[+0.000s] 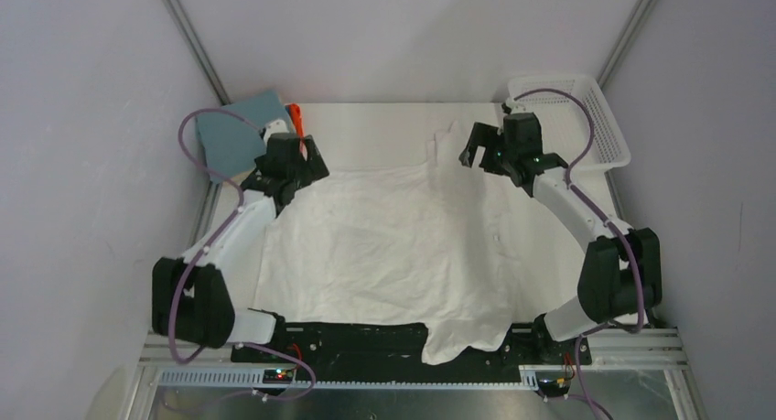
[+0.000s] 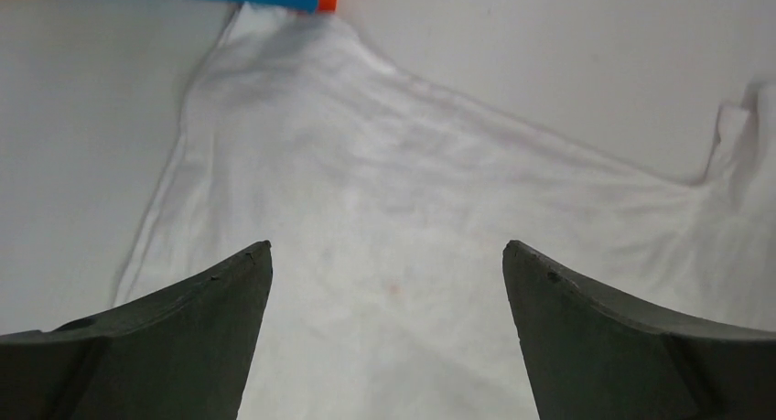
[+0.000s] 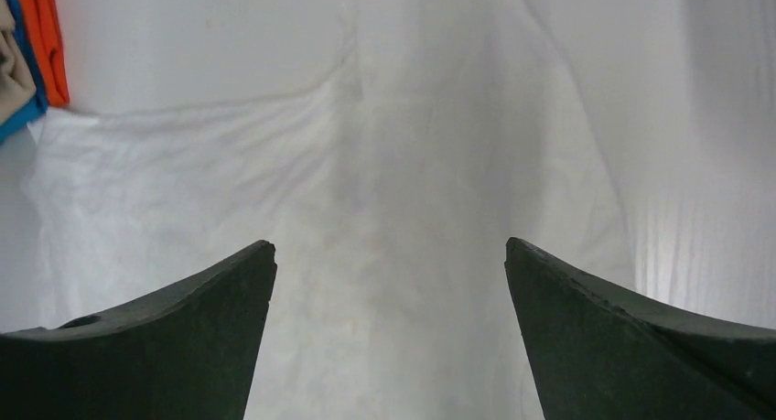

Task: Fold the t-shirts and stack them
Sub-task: Flatten out the tshirt

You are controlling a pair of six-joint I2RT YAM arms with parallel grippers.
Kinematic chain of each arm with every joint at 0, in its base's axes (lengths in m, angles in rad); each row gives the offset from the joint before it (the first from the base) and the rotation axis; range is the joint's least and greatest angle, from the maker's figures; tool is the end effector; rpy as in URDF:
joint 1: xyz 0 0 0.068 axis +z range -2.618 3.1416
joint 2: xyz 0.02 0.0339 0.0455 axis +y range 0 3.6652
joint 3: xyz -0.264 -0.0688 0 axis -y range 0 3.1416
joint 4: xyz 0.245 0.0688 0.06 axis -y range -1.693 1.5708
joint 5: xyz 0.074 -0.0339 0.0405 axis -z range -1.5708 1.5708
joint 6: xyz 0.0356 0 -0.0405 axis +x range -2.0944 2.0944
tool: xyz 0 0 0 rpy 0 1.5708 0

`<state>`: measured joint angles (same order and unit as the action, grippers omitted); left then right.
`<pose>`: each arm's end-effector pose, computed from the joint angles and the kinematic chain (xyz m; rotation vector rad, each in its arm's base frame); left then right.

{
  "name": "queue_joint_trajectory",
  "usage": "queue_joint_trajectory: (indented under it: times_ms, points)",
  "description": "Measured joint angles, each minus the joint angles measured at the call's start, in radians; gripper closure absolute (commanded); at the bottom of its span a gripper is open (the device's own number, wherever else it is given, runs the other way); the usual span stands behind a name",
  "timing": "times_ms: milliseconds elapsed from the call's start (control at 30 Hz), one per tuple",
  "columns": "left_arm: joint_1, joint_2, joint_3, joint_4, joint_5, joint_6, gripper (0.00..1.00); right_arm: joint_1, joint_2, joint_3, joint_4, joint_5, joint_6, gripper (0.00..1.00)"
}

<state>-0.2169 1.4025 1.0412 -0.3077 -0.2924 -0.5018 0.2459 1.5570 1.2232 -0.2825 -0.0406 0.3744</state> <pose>0.3059 -0.0569 0.2763 -0.4680 2.1574 -0.0714 0.3458 0.0883 0.2906 0.1190 2.2109 0.3922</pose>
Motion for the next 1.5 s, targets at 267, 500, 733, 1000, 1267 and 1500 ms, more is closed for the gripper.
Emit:
queue_joint_trajectory:
  times_ms: [267, 500, 733, 1000, 1267, 1500]
  points:
    - [-0.016, -0.137, -0.222, -0.014, 0.066, -0.037, 0.00, 0.003, 0.018, -0.117, 0.025, -0.074, 0.054, 0.01]
    - [-0.016, -0.035, -0.235, -0.017, 0.068, -0.049, 0.00, -0.019, 0.235, -0.029, 0.069, -0.108, 0.069, 0.01]
    - [-0.016, 0.109, -0.198, -0.017, 0.068, -0.060, 0.00, -0.058, 0.366, 0.031, 0.085, -0.125, 0.099, 0.01]
    - [-0.016, 0.188, -0.175, -0.008, 0.075, -0.093, 0.00, -0.126, 0.347, -0.008, 0.067, -0.098, 0.162, 0.02]
    - [-0.016, 0.203, -0.173, 0.007, 0.114, -0.103, 0.00, -0.200, 0.212, -0.171, 0.063, -0.064, 0.192, 0.01]
    - [-0.016, 0.242, -0.131, 0.010, 0.137, -0.102, 0.00, -0.198, 0.203, -0.182, 0.074, -0.029, 0.194, 0.00]
